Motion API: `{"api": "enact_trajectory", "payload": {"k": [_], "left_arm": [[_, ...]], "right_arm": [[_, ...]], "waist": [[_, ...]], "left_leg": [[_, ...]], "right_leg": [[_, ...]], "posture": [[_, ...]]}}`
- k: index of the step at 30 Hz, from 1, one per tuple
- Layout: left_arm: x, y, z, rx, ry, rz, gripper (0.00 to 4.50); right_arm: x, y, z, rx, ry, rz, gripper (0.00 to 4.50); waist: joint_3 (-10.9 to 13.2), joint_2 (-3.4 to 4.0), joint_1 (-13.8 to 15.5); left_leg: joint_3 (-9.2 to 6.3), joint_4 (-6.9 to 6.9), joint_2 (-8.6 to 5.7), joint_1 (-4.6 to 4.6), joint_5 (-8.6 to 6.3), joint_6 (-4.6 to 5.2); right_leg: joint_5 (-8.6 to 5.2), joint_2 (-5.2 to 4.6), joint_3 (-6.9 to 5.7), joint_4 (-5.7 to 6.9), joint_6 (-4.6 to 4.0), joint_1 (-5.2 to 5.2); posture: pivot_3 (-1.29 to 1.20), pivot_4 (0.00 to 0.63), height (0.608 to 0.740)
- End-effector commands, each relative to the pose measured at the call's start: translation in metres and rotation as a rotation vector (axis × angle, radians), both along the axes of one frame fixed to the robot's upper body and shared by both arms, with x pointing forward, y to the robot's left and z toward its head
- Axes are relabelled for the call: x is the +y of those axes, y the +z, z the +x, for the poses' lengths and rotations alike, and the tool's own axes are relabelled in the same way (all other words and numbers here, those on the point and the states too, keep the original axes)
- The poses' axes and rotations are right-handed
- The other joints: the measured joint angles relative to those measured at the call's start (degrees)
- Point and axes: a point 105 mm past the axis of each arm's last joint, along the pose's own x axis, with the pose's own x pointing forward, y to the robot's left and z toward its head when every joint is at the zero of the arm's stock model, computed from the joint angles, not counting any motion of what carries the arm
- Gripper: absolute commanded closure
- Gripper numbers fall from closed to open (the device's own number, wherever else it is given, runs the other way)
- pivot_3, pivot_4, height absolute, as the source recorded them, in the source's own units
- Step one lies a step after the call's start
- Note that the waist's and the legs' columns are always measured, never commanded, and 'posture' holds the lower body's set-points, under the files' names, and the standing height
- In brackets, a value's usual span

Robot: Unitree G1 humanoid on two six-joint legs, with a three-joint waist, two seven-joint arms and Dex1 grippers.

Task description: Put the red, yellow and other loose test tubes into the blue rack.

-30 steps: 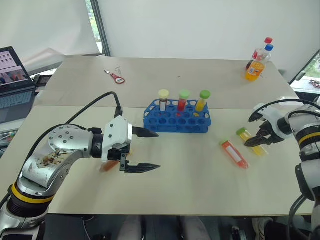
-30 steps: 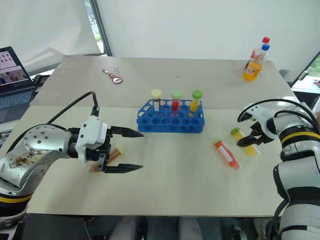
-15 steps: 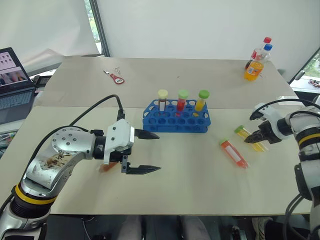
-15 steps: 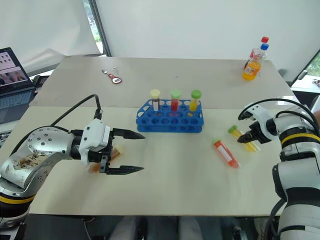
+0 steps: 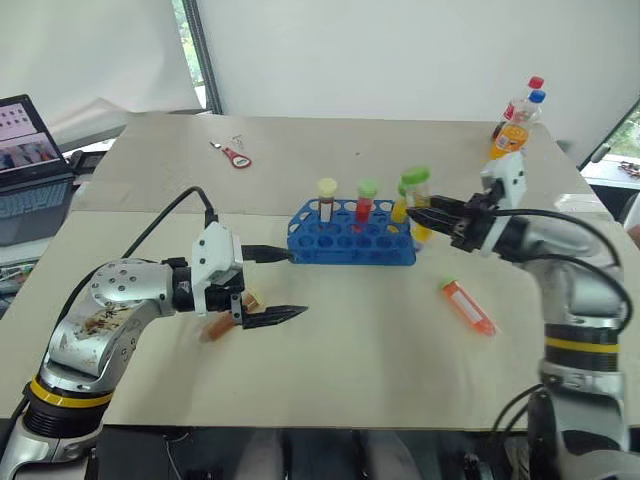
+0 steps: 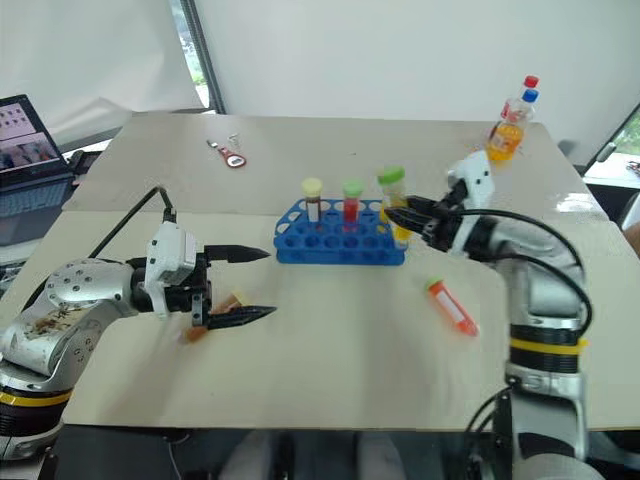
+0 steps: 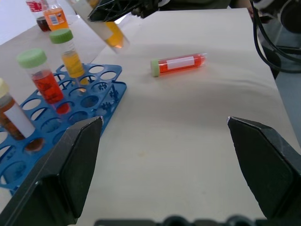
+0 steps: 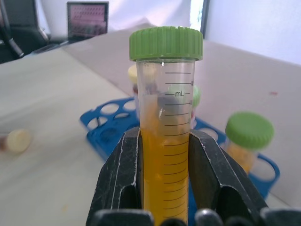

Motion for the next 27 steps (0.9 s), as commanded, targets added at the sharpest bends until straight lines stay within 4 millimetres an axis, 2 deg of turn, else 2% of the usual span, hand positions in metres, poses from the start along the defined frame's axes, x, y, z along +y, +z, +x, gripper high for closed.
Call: {"api": "enact_trajectory", "payload": {"k": [1, 10, 15, 23, 27], "left_arm": [[-0.002, 0.011, -0.002, -0.028, -0.014, -0.012, 0.0], [-0.007, 0.011, -0.004, -0.033, -0.015, -0.015, 0.0], [-0.008, 0.012, -0.004, -0.035, -0.012, -0.02, 0.0], [-0.008, 0.009, -0.002, -0.039, -0.005, -0.03, 0.0], [-0.007, 0.009, -0.001, -0.039, 0.011, -0.049, 0.0]], "right_arm": [[0.001, 0.001, 0.007, -0.09, -0.082, 0.035, 3.55], [0.002, -0.028, 0.022, -0.084, -0.163, 0.011, 3.55], [-0.004, -0.032, 0.028, -0.084, -0.218, 0.015, 3.56], [0.0, -0.043, 0.032, -0.092, -0.267, 0.025, 3.56], [-0.006, -0.044, 0.033, -0.121, -0.346, 0.096, 3.56]], "waist": [[0.0, 0.0, 0.0], [0.0, 0.0, -0.5], [0.0, 0.0, -0.6], [0.0, 0.0, -0.5], [0.0, 0.0, -0.5]], "left_leg": [[0.0, -0.01, 0.0, -0.03, 0.0, 0.0], [0.02, -0.06, 0.02, 0.01, 0.0, 0.0], [0.0, -0.06, 0.04, 0.06, 0.0, 0.0], [0.0, -0.05, 0.04, 0.08, 0.0, 0.0], [0.0, -0.05, 0.04, 0.08, 0.0, 0.0]], "right_leg": [[0.0, 0.0, -0.01, 0.02, 0.0, 0.0], [0.01, 0.02, -0.01, -0.07, 0.0, -0.01], [0.0, 0.04, -0.01, -0.05, -0.01, 0.01], [0.0, 0.03, -0.01, -0.06, -0.01, 0.05], [0.0, 0.03, 0.0, -0.06, -0.01, 0.05]], "posture": [[0.0, 0.15, 0.733], [0.0, 0.15, 0.733], [0.0, 0.15, 0.733], [0.0, 0.15, 0.733], [0.0, 0.15, 0.733]]}}
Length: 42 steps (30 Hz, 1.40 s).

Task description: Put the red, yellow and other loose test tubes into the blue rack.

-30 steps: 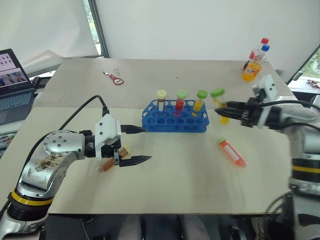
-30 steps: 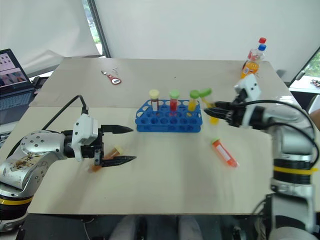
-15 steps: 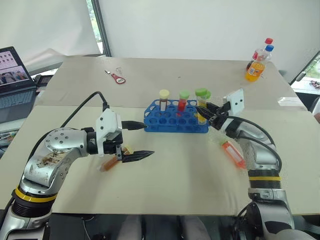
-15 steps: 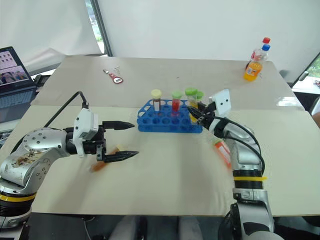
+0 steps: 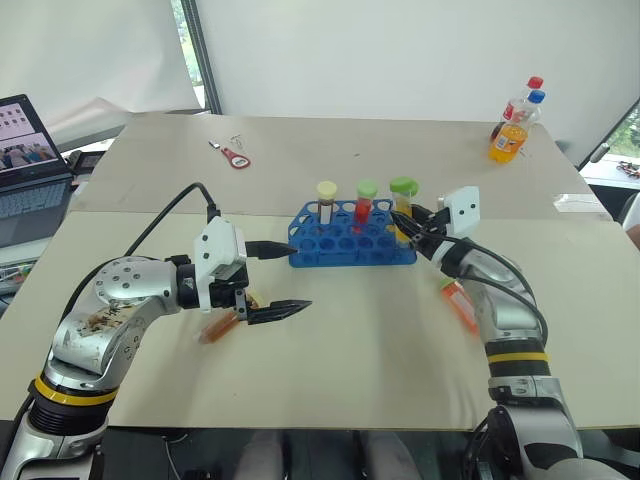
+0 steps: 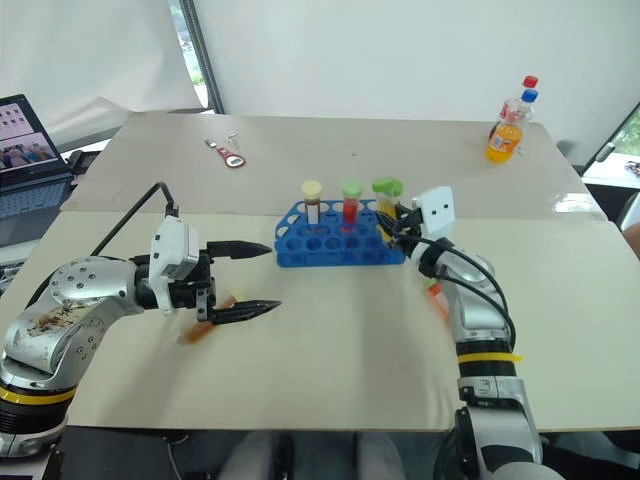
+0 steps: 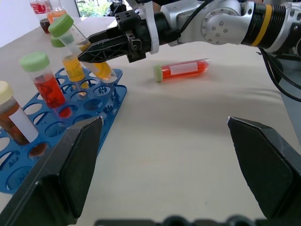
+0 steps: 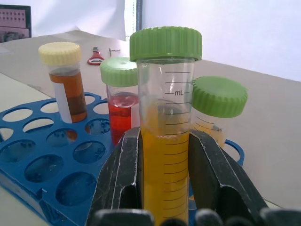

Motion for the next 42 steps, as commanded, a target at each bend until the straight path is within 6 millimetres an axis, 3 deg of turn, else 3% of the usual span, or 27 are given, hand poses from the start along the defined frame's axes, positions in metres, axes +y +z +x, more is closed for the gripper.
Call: {"api": "enact_trajectory", "payload": {"k": [1, 13, 19, 21, 28, 37, 42], "left_arm": [[-0.002, 0.008, -0.003, -0.043, -0.002, -0.029, 0.0], [-0.009, 0.014, 0.005, -0.058, 0.059, -0.097, 0.0], [-0.012, 0.016, 0.008, -0.066, 0.077, -0.113, 0.0], [-0.012, 0.016, 0.01, -0.071, 0.089, -0.114, 0.0], [-0.017, 0.013, 0.014, -0.048, 0.104, -0.108, 0.0], [-0.014, 0.008, 0.02, -0.05, 0.129, -0.076, 0.0], [-0.005, -0.005, -0.002, -0.016, -0.022, 0.065, 0.0]], "right_arm": [[-0.009, 0.005, 0.0, -0.057, -0.085, 0.068, 3.56], [0.011, -0.026, -0.004, -0.051, -0.239, 0.241, 3.56], [0.017, -0.027, -0.009, -0.069, -0.225, 0.262, 3.56], [0.014, -0.027, -0.01, -0.063, -0.222, 0.262, 2.49], [0.003, -0.026, -0.022, -0.036, -0.18, 0.153, 0.13], [-0.022, -0.002, -0.075, 0.1, 0.017, -0.127, 0.13], [-0.043, 0.007, -0.086, 0.358, 0.015, -0.385, 0.13]], "waist": [[0.0, 0.0, 0.0], [0.0, -0.01, -1.1], [0.0, 0.0, -1.5], [0.0, 0.0, -1.5], [0.0, 0.0, -1.3], [0.0, 0.0, -0.9], [0.0, 0.0, -1.4]], "left_leg": [[0.0, 0.0, 0.0, 0.0, 0.0, 0.0], [-0.26, -0.04, 0.05, 0.06, 0.0, -0.01], [-0.51, -0.05, 0.04, 0.07, 0.0, -0.01], [-0.52, -0.06, 0.04, 0.07, 0.0, -0.01], [-0.54, -0.05, 0.01, 0.0, 0.0, -0.01], [-0.59, -0.06, -0.03, -0.05, 0.0, 0.0], [-0.57, -0.06, 0.0, 0.03, 0.0, 0.0]], "right_leg": [[0.0, 0.0, 0.0, 0.0, 0.0, 0.0], [0.01, 0.01, 0.02, 0.09, -0.02, 0.0], [0.01, 0.0, 0.02, 0.23, -0.02, 0.01], [0.01, 0.0, 0.02, 0.23, -0.02, 0.01], [0.01, -0.04, 0.02, 0.21, -0.01, -0.01], [0.0, -0.03, 0.0, -0.05, 0.0, 0.0], [-0.02, 0.05, 0.03, -0.04, -0.03, 0.02]], "posture": [[0.0, 0.15, 0.733], [0.0, 0.15, 0.733], [0.0, 0.15, 0.733], [0.0, 0.15, 0.733], [0.0, 0.15, 0.733], [0.0, 0.15, 0.733], [0.0, 0.15, 0.733]]}}
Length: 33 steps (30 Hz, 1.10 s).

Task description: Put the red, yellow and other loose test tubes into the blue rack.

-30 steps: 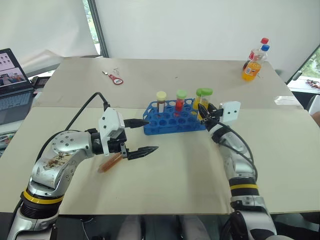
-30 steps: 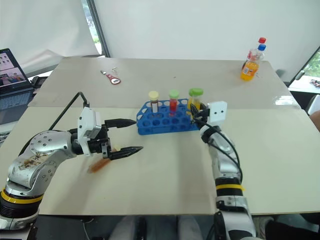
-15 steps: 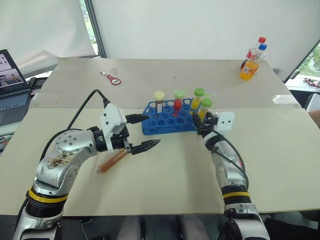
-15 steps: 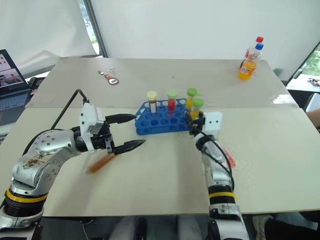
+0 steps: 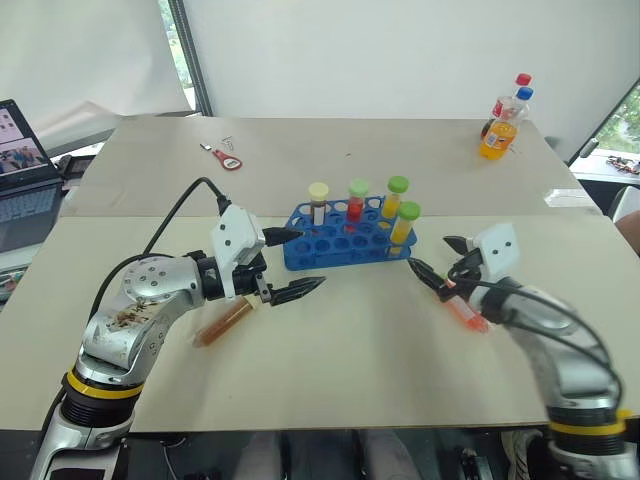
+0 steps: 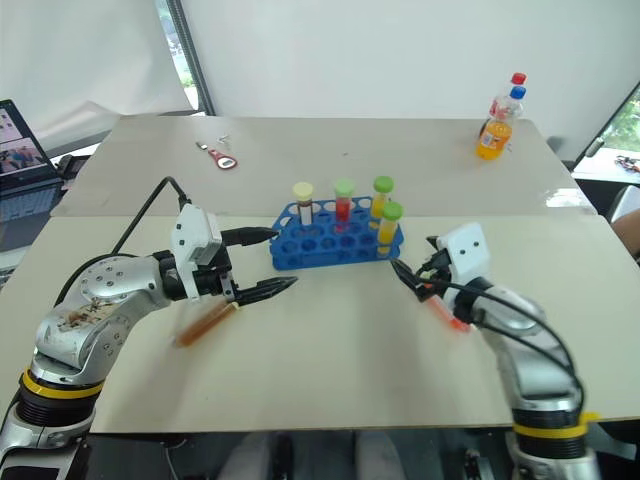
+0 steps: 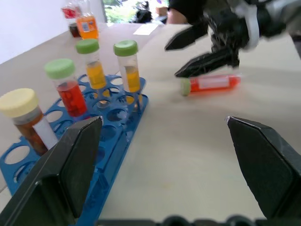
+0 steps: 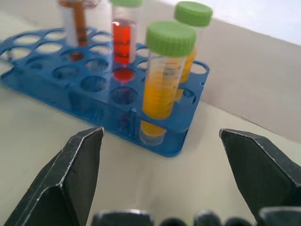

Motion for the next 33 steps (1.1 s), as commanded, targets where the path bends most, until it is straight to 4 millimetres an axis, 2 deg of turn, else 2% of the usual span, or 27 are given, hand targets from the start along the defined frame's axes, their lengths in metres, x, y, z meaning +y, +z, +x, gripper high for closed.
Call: {"api": "enact_trajectory", "payload": {"k": [1, 4, 7, 17, 20, 27, 30, 33], "left_arm": [[0.007, -0.007, -0.028, 0.002, -0.176, 0.147, 0.0], [0.015, -0.018, -0.048, 0.038, -0.285, 0.259, 0.0], [0.017, -0.021, -0.057, 0.03, -0.328, 0.303, 0.0], [0.01, -0.019, -0.063, 0.007, -0.305, 0.282, 0.0], [0.01, -0.022, -0.064, 0.006, -0.288, 0.282, 0.0], [0.009, -0.023, -0.064, 0.007, -0.272, 0.27, 0.0], [0.013, -0.024, -0.061, 0.017, -0.246, 0.26, 0.0], [0.019, -0.022, -0.055, 0.026, -0.185, 0.214, 0.0]], "right_arm": [[-0.008, 0.012, -0.007, 0.181, 0.024, -0.12, 0.13], [-0.025, 0.005, -0.007, 0.373, -0.014, -0.212, 0.13], [-0.031, -0.004, -0.002, 0.529, -0.049, -0.202, 0.13], [-0.037, -0.031, 0.012, 0.68, -0.066, -0.261, 0.13], [-0.036, -0.037, 0.015, 0.699, -0.052, -0.29, 0.96], [-0.034, -0.04, 0.014, 0.73, -0.032, -0.298, 3.34], [-0.026, -0.031, 0.013, 0.693, 0.021, -0.282, 3.47], [-0.003, -0.012, 0.01, 0.636, 0.135, -0.233, 3.47]], "waist": [[0.0, -0.01, -0.2], [0.0, -0.01, -0.1], [0.0, -0.06, 0.4], [0.0, -0.07, 1.6], [0.0, -0.07, 1.5], [0.0, -0.07, 1.6], [0.0, -0.07, 1.6], [0.0, -0.07, 1.5]], "left_leg": [[0.0, 0.0, 0.0, 0.01, 0.0, 0.0], [0.08, -0.07, 0.03, 0.03, -0.01, 0.02], [0.19, -0.06, 0.04, -0.06, -0.02, 0.03], [0.48, -0.02, 0.03, -0.21, -0.05, 0.08], [0.5, -0.01, 0.04, -0.2, -0.05, 0.08], [0.51, 0.01, 0.04, -0.17, -0.05, 0.08], [0.51, 0.01, 0.05, -0.16, -0.05, 0.08], [0.5, 0.0, 0.06, -0.17, -0.05, 0.08]], "right_leg": [[-0.01, 0.01, 0.0, 0.0, -0.01, 0.0], [-0.06, 0.01, 0.01, -0.07, -0.07, -0.03], [-0.08, 0.0, -0.07, -0.18, -0.09, -0.01], [-0.07, -0.03, -0.06, -0.25, -0.05, -0.11], [-0.06, -0.03, -0.06, -0.22, -0.05, -0.13], [-0.06, -0.02, -0.06, -0.14, -0.06, -0.13], [-0.06, -0.02, -0.06, -0.14, -0.06, -0.13], [-0.07, -0.02, -0.06, -0.12, -0.06, -0.16]], "posture": [[0.0, 0.15, 0.733], [0.0, 0.15, 0.733], [0.0, 0.15, 0.733], [0.0, 0.15, 0.733], [0.0, 0.15, 0.733], [0.0, 0.15, 0.733], [0.0, 0.15, 0.733], [0.0, 0.15, 0.733]]}}
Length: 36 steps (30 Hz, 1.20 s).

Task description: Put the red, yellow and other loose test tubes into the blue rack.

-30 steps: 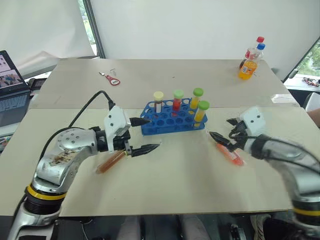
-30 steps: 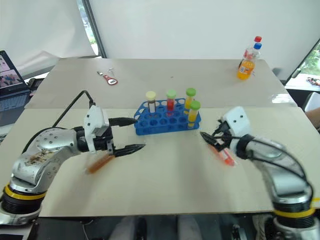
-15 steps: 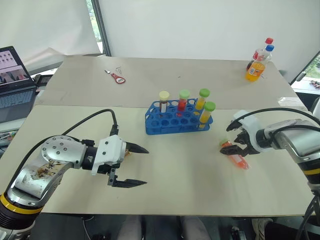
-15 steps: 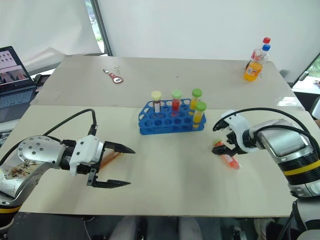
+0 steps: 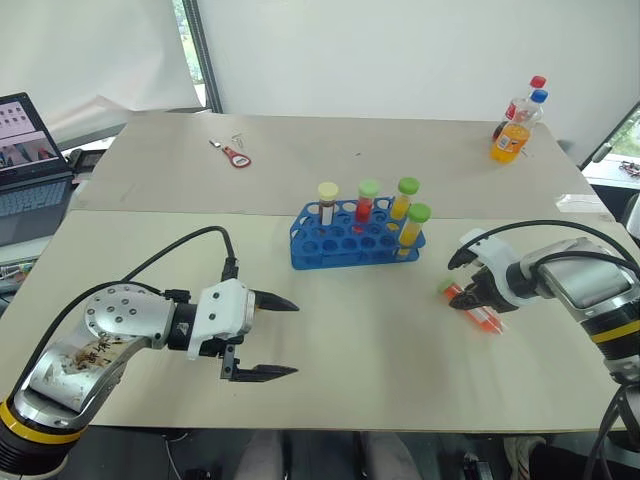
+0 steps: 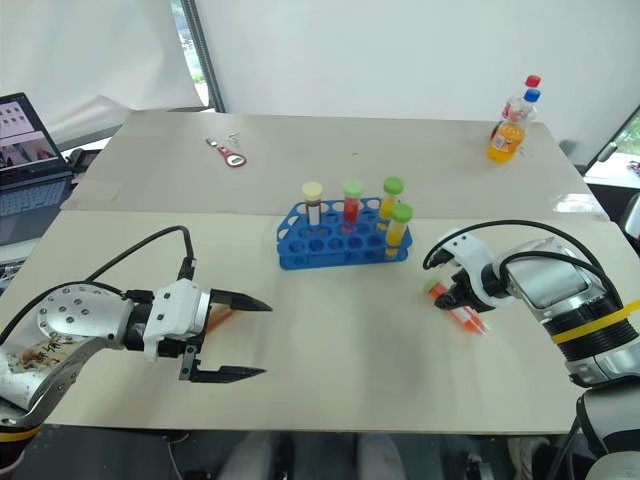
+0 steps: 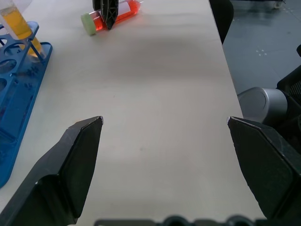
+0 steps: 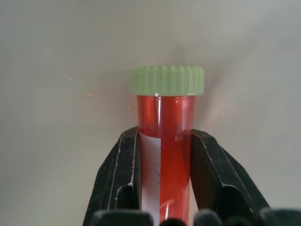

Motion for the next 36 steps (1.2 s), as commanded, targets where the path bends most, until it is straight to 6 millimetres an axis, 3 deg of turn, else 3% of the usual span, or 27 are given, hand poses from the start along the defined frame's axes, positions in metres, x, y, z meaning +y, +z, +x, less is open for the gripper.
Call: {"api": "enact_trajectory", "payload": {"k": [1, 7, 10, 12, 21, 36], "left_arm": [[0.007, 0.01, 0.009, -0.028, 0.08, -0.069, 0.0], [0.026, 0.012, 0.022, -0.029, 0.226, -0.123, 0.0], [0.033, 0.012, 0.027, -0.035, 0.267, -0.128, 0.0], [0.036, 0.012, 0.029, -0.041, 0.278, -0.123, 0.0], [0.029, 0.015, 0.033, -0.051, 0.256, -0.129, 0.0], [0.025, 0.016, 0.033, -0.052, 0.24, -0.13, 0.0]], "right_arm": [[0.034, 0.038, -0.001, -0.106, 0.134, 0.138, 3.47], [0.088, 0.083, 0.003, -0.359, 0.217, 0.507, 3.47], [0.1, 0.108, 0.017, -0.617, 0.178, 0.7, 3.47], [0.103, 0.113, 0.024, -0.742, 0.143, 0.729, 3.47], [0.114, 0.097, 0.051, -0.993, 0.026, 0.703, 3.47], [0.13, 0.068, 0.065, -1.058, -0.051, 0.672, 3.48]], "waist": [[0.0, 0.0, -0.1], [0.0, -0.01, -0.2], [0.0, -0.04, 0.2], [0.0, -0.04, 0.4], [0.0, -0.04, -0.2], [0.0, -0.03, -0.9]], "left_leg": [[-0.02, 0.0, 0.01, 0.01, 0.0, 0.0], [-0.42, 0.01, 0.04, 0.03, 0.0, 0.0], [-0.5, 0.02, 0.01, 0.01, 0.0, -0.01], [-0.52, 0.03, -0.01, -0.01, 0.01, -0.02], [-0.2, -0.01, -0.04, 0.03, 0.03, -0.05], [-0.14, -0.04, 0.0, 0.05, 0.03, -0.06]], "right_leg": [[0.0, 0.0, 0.0, 0.02, 0.0, -0.01], [0.0, 0.04, -0.01, 0.1, -0.01, 0.0], [0.01, 0.02, -0.04, 0.11, 0.0, 0.03], [0.02, -0.05, -0.08, 0.11, 0.02, 0.05], [0.04, -0.02, -0.07, 0.15, 0.02, 0.02], [0.05, -0.02, -0.06, 0.17, 0.0, 0.0]], "posture": [[0.0, 0.15, 0.733], [0.0, 0.15, 0.733], [0.0, 0.15, 0.733], [0.0, 0.15, 0.733], [0.0, 0.15, 0.733], [0.0, 0.15, 0.733]]}}
